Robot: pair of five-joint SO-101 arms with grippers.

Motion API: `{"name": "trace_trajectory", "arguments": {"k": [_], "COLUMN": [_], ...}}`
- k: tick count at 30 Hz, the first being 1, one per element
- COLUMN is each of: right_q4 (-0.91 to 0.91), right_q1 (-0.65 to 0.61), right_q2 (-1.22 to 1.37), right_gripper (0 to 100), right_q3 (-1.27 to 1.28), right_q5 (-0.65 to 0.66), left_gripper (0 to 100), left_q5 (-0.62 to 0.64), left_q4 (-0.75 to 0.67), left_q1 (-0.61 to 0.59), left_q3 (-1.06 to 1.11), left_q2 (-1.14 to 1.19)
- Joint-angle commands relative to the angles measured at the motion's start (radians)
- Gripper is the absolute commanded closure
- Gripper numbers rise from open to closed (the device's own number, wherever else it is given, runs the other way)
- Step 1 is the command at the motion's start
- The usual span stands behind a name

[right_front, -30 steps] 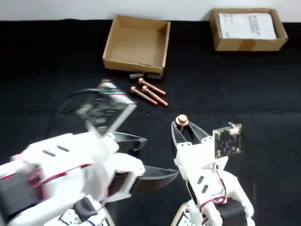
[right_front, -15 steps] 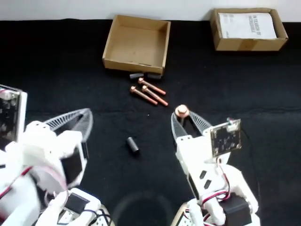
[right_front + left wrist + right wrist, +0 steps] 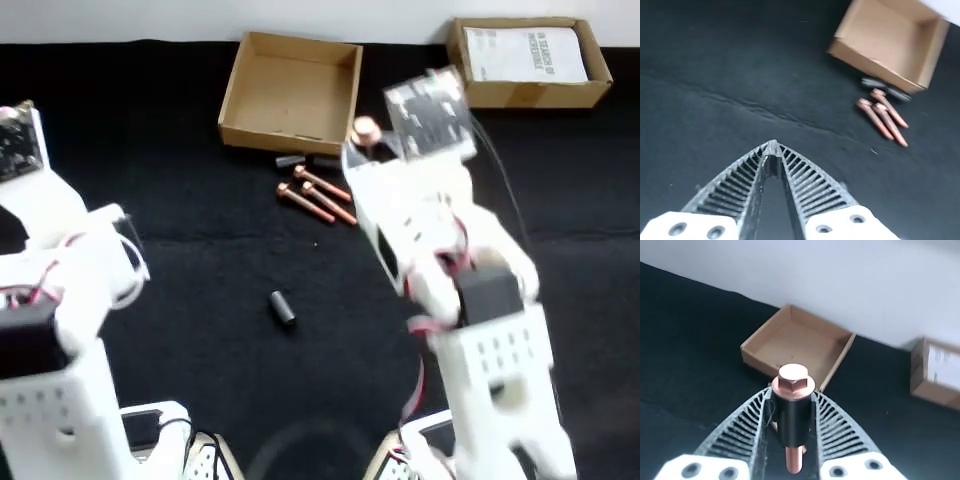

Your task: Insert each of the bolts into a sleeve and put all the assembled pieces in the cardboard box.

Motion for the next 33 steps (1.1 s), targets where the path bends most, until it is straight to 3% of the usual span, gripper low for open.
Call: {"name": "trace_trajectory", "arguments": {"k": [1, 14, 21, 27, 33], "right_q4": [-0.028, -0.061, -0.344, -0.651, -0.909], "right_q1": [0.012, 0.010, 0.033, 0.047, 0.004], "right_q2": [0.194, 0.763, 1.021, 1.239, 1.460], "right_gripper": [99.1, 99.1, 99.1, 99.1, 99.1], "right_q3": [-0.305, -0.786, -0.903, -0.914, -0.915], "right_q5": [0.077, 0.276, 0.470, 0.758, 0.816], "left_gripper": [99, 99, 99, 99, 99], "left_q5": [-0.002, 0.000, 0.000, 0.000, 0.000], "left_q4": [-0.123, -0.371, -0.563, -0.687, -0.783], "left_q1": [-0.104, -0.248, -0.265, -0.335, -0.387], "left_q3": [0.107, 0.495, 0.667, 0.788, 0.909], "left_q2": [-0.015, -0.015, -0.015, -0.016, -0.016]}}
